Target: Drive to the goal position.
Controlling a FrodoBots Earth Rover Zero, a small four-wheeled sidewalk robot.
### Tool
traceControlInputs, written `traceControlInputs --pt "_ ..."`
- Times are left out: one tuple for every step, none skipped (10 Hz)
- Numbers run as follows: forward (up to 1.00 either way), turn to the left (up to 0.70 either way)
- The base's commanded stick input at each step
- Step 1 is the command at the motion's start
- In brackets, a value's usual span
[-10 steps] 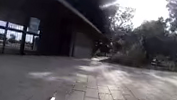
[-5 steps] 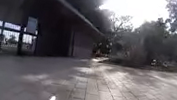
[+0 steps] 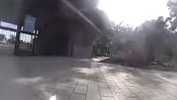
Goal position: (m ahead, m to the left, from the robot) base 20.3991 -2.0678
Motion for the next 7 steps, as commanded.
traceControlInputs --pt "0.50 0.00" --pt "0.50 0.00" --pt "0.50 0.00" --pt "0.50 0.00" --pt "0.50 0.00" --pt "0.50 0.00" --pt "0.50 0.00"
